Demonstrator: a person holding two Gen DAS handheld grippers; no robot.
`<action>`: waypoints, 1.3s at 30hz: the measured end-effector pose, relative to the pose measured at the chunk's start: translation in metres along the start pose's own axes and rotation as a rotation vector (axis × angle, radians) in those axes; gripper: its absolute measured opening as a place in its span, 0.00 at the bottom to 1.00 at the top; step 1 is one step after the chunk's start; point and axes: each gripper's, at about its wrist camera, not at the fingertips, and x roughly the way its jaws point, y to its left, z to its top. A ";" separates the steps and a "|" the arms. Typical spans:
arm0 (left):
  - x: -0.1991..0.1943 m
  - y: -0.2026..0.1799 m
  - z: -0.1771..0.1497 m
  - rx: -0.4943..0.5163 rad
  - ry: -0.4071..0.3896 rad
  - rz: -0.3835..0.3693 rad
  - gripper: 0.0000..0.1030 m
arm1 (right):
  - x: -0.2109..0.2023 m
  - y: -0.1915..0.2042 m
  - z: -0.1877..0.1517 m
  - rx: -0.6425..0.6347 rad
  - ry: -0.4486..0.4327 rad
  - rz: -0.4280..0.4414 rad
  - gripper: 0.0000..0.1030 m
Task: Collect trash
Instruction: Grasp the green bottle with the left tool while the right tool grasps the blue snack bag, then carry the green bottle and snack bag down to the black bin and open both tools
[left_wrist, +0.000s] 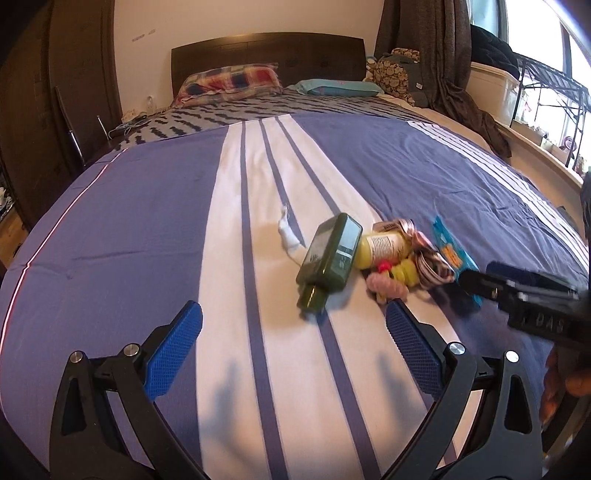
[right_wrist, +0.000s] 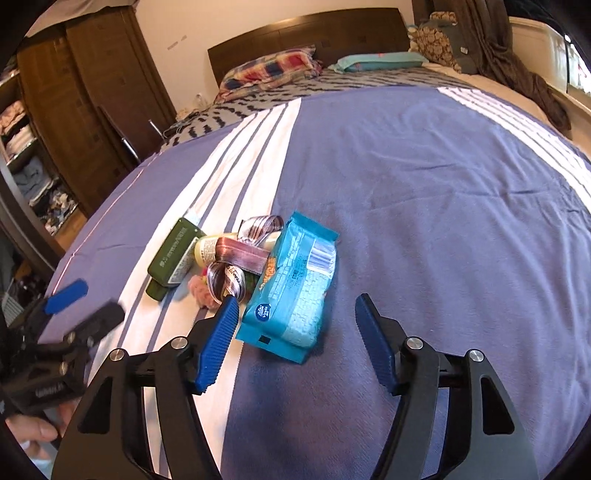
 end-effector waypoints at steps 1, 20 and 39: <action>0.007 -0.001 0.004 0.004 0.005 0.003 0.91 | 0.002 0.000 -0.001 0.000 0.007 0.002 0.64; 0.050 -0.015 0.018 0.064 0.069 -0.049 0.39 | -0.010 0.002 -0.008 -0.056 -0.011 -0.014 0.44; -0.094 -0.036 -0.052 0.066 -0.033 -0.087 0.28 | -0.126 0.018 -0.066 -0.140 -0.112 0.015 0.43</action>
